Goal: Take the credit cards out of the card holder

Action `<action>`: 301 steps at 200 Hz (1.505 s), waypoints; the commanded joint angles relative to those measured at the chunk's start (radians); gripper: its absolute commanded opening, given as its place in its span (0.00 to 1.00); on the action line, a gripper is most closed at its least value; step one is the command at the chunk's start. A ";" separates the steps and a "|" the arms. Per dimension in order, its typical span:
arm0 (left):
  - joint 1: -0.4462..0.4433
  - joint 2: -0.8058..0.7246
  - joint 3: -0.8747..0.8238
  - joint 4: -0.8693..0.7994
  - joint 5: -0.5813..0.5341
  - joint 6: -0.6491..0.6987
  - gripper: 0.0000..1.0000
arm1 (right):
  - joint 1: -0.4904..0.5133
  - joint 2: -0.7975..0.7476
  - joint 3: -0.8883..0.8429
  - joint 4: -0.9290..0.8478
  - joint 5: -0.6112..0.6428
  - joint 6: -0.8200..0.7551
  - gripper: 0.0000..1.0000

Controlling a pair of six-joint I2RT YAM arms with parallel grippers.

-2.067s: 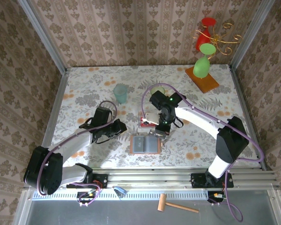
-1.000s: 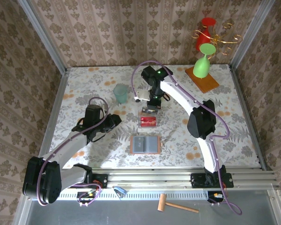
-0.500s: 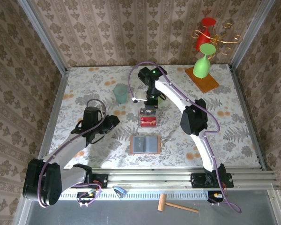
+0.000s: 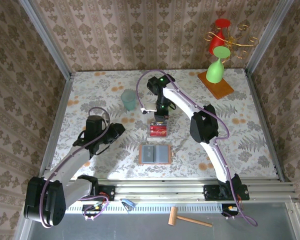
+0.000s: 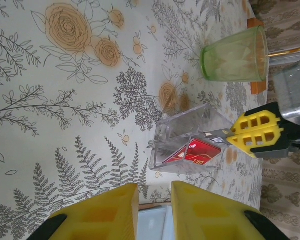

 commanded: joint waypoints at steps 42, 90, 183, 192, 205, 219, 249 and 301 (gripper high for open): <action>0.013 -0.027 -0.012 -0.026 -0.007 -0.021 0.25 | -0.006 0.016 0.031 -0.046 -0.015 -0.019 0.13; 0.012 -0.035 -0.007 -0.025 0.004 -0.018 0.25 | -0.007 -0.045 0.031 -0.020 0.035 0.007 0.21; -0.028 -0.024 -0.003 -0.019 0.007 -0.017 0.25 | -0.004 -0.247 -0.159 0.156 0.049 0.154 0.25; -0.037 -0.018 -0.006 -0.015 0.004 -0.018 0.26 | -0.003 -0.279 -0.211 0.201 0.041 0.191 0.25; -0.050 -0.007 -0.007 -0.006 0.000 -0.018 0.25 | 0.002 -0.327 -0.297 0.277 0.028 0.249 0.25; -0.066 0.010 -0.006 0.003 -0.002 -0.018 0.25 | 0.011 -0.384 -0.401 0.373 0.019 0.321 0.26; -0.101 0.059 -0.004 0.031 -0.007 -0.023 0.25 | 0.043 -0.501 -0.635 0.586 0.045 0.506 0.26; -0.163 0.151 0.016 0.056 0.002 -0.013 0.25 | 0.101 -0.653 -0.930 0.845 0.073 0.888 0.27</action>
